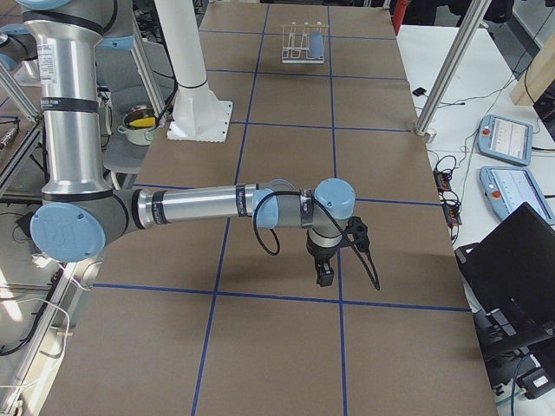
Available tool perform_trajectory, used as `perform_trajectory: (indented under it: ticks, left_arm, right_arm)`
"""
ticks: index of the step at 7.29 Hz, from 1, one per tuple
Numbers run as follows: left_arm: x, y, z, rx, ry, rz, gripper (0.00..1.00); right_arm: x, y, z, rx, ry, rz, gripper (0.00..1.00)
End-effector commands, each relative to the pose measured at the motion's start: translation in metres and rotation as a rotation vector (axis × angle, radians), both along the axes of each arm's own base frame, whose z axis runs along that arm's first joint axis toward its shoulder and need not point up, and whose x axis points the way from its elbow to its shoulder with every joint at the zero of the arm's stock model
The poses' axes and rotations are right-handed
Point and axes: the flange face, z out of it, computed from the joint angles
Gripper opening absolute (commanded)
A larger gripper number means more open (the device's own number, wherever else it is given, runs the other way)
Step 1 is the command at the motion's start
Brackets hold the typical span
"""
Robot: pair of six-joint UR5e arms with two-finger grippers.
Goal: Hang cup on cup holder
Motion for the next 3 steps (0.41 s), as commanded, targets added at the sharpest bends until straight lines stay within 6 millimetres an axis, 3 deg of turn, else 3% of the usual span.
perform_trajectory:
  ticks: [1,3]
  left_arm:
    - [-0.004,0.002,0.008,-0.02,0.001,-0.011,0.98]
    - [-0.018,0.003,0.012,-0.029,0.001,-0.041,0.98]
  right_arm:
    - [0.0,0.001,-0.005,0.009,-0.001,0.001,1.0]
    - [0.0,0.001,-0.007,0.014,-0.001,0.001,1.0]
